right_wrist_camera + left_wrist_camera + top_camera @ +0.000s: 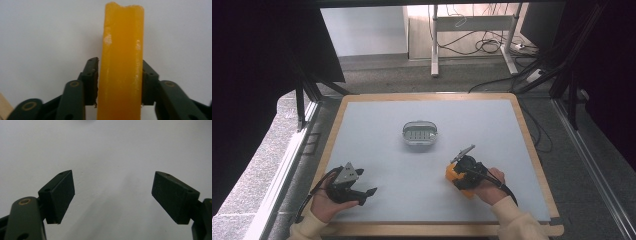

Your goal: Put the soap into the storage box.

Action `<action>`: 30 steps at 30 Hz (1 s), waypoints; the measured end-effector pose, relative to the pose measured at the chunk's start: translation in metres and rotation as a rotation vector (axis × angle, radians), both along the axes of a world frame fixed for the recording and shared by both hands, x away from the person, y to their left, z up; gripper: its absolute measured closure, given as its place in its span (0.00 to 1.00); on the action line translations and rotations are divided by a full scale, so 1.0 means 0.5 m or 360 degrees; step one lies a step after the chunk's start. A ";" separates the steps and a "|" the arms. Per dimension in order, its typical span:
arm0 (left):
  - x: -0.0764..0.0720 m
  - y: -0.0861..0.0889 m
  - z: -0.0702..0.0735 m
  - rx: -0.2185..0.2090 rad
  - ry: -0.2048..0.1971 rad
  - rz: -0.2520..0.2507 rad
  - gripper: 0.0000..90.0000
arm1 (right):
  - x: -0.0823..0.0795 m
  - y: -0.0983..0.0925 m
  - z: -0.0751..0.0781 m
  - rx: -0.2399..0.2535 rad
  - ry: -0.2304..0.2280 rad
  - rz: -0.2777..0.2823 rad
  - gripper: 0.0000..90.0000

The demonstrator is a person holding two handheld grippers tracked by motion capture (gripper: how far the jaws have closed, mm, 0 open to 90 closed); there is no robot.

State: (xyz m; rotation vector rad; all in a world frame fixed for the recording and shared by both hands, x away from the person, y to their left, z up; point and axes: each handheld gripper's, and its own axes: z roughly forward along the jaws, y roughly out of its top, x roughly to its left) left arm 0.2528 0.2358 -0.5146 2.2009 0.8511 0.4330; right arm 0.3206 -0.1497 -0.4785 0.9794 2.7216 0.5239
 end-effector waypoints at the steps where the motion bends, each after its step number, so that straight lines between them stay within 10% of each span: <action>1: 0.000 0.000 0.000 0.0000 -0.0001 0.0001 0.21 | 0.000 0.000 0.000 0.0006 0.0006 -0.0005 0.67; 30: 0.000 -0.001 -0.001 0.0013 -0.0004 -0.0002 0.21 | -0.002 -0.025 0.078 0.0166 -0.0129 0.0102 0.68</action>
